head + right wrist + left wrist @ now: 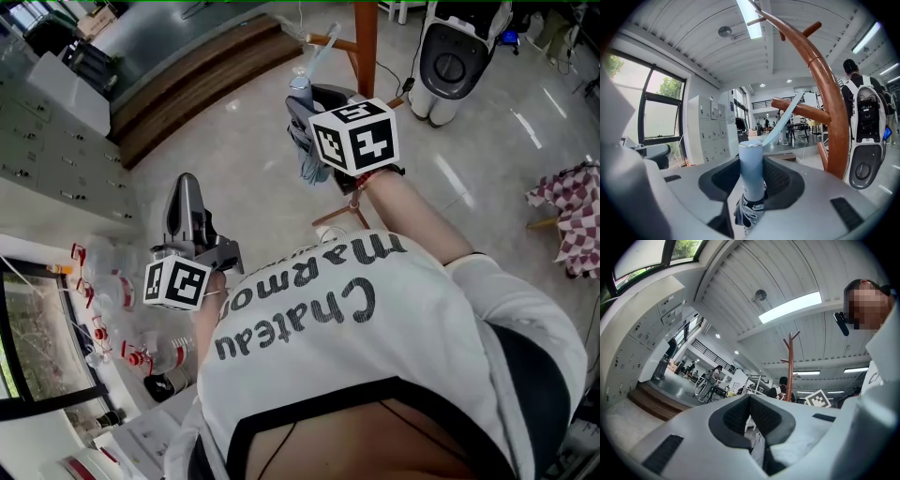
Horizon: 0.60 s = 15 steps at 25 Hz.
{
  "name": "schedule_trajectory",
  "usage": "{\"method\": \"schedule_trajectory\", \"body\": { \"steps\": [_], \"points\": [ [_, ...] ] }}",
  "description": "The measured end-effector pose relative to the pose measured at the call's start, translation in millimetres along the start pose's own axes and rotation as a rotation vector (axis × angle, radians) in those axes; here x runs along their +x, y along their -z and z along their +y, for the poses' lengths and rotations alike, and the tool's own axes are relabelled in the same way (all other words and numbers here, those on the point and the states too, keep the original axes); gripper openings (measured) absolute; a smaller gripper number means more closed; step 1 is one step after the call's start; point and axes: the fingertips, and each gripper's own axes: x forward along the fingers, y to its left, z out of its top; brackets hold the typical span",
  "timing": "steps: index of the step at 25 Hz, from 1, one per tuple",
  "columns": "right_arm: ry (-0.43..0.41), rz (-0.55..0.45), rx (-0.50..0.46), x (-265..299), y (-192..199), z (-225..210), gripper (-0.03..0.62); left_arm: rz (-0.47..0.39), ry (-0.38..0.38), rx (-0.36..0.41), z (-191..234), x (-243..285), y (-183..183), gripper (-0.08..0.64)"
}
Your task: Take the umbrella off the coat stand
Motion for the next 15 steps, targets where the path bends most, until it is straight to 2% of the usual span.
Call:
{"method": "schedule_trajectory", "body": {
  "steps": [15],
  "points": [
    [-0.016,0.017,-0.015,4.9,2.7,9.2,0.161,-0.01,-0.013,-0.004,5.8,-4.5,-1.9,0.021]
  ]
}}
